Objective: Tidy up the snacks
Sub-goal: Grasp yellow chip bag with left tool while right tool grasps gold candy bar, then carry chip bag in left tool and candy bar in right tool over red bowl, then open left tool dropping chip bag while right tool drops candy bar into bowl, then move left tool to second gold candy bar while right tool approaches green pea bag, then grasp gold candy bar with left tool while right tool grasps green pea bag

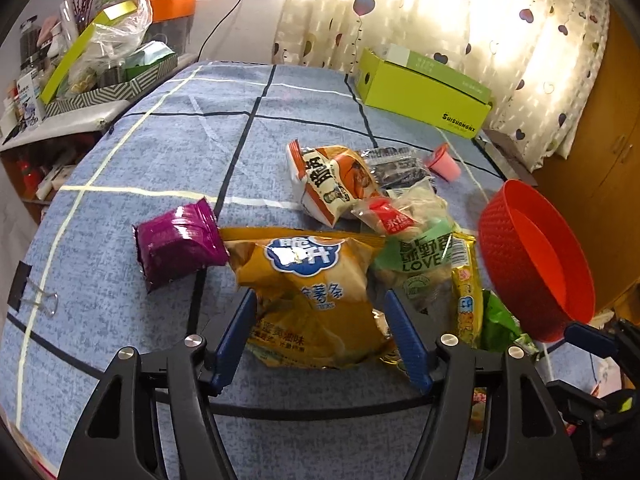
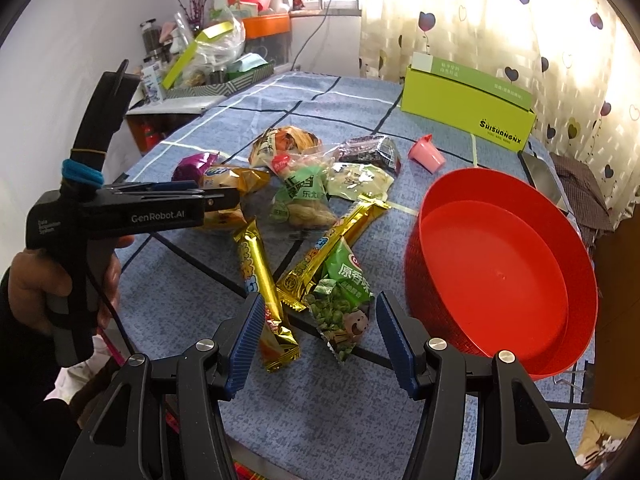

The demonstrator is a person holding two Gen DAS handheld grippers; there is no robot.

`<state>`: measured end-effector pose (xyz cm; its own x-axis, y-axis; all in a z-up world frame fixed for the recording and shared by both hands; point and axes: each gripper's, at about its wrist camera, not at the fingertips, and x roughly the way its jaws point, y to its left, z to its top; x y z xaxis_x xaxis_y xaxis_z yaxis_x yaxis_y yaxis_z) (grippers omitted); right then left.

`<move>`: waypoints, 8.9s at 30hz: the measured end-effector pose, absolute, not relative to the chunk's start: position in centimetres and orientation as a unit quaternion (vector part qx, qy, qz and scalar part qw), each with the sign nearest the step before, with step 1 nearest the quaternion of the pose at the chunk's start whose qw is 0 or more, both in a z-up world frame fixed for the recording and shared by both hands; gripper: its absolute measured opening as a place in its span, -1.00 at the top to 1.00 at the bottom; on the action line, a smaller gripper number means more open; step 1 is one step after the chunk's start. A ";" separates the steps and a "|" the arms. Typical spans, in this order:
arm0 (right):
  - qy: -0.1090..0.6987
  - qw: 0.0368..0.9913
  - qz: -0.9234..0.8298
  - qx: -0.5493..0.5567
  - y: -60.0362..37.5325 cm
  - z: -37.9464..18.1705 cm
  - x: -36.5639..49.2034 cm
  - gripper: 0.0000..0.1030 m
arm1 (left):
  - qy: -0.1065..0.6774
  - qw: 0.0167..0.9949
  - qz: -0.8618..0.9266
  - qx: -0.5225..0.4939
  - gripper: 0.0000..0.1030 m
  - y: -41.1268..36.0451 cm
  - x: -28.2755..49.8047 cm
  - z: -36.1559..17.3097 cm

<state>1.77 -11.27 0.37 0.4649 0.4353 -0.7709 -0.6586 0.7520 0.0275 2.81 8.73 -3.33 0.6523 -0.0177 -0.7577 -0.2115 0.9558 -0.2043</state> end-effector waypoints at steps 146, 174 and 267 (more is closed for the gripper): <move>0.480 0.872 0.091 0.023 -27.5 -0.5 12.8 0.49 | 0.393 0.897 -0.203 -0.003 0.44 -12.0 10.0 1.5; 0.410 0.896 0.170 0.031 -25.3 3.1 10.1 0.28 | 0.399 0.888 -0.227 -0.040 0.00 -10.9 8.2 0.7; 0.516 0.793 0.322 -0.039 -11.7 -4.3 4.7 0.28 | 0.450 0.887 -0.098 -0.016 0.51 1.0 0.8 -5.5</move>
